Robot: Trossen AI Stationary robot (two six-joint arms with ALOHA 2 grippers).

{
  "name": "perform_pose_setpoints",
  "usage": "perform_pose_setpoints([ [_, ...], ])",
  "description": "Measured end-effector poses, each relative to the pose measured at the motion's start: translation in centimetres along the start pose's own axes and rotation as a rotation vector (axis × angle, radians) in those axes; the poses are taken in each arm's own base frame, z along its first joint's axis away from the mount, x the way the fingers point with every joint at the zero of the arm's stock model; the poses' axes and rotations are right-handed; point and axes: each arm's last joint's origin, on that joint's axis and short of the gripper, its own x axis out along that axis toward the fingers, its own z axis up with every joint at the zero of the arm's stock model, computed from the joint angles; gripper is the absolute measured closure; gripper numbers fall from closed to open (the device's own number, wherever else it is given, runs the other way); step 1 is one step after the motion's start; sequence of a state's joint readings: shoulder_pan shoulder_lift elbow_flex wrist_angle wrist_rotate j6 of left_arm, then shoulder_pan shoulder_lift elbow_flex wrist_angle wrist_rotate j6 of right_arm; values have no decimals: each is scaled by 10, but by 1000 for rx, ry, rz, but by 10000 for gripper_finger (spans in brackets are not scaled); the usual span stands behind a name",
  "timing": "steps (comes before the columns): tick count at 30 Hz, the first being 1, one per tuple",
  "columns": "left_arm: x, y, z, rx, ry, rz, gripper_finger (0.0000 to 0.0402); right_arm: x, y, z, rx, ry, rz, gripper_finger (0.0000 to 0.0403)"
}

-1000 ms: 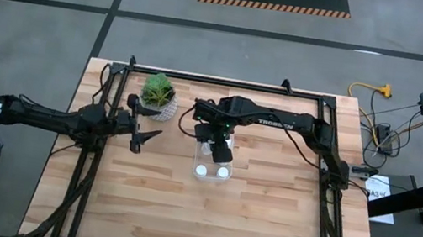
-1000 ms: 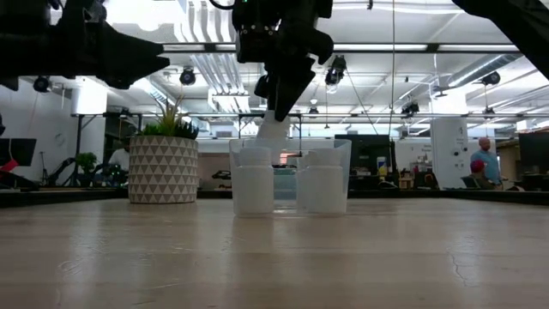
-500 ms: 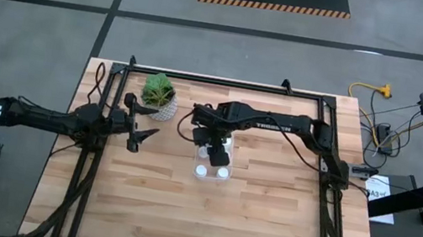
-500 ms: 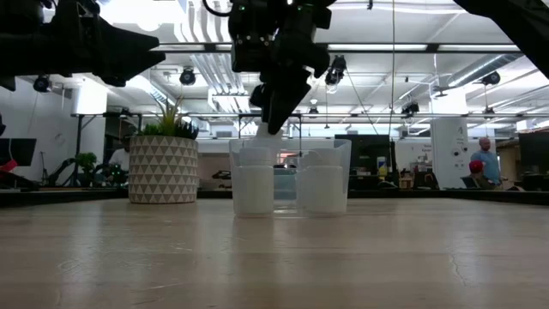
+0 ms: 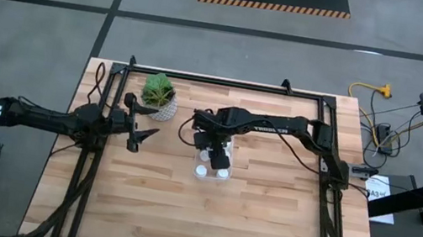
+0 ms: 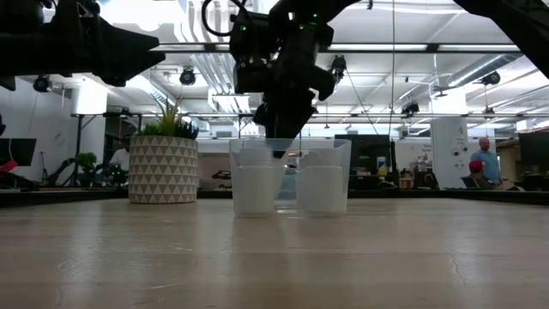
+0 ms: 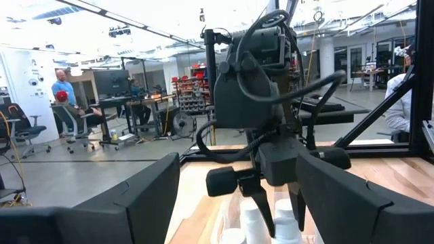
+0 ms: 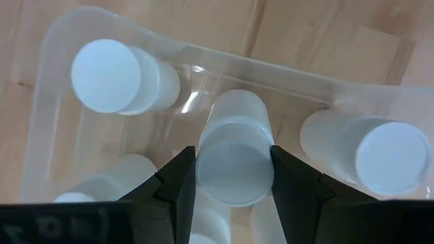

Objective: Pick and place pill bottles into a basket
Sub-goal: Adjust the white pill bottle

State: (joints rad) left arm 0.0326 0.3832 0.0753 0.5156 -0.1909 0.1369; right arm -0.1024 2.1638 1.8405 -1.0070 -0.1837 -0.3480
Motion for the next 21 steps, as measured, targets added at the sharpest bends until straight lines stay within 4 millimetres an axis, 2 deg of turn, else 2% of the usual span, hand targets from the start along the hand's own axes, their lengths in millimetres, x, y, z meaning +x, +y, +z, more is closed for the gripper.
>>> perform_pose_setpoints([
  [21,0,0,0,0,0,0,125,3,0,-1,-1,-4,-2,255],
])
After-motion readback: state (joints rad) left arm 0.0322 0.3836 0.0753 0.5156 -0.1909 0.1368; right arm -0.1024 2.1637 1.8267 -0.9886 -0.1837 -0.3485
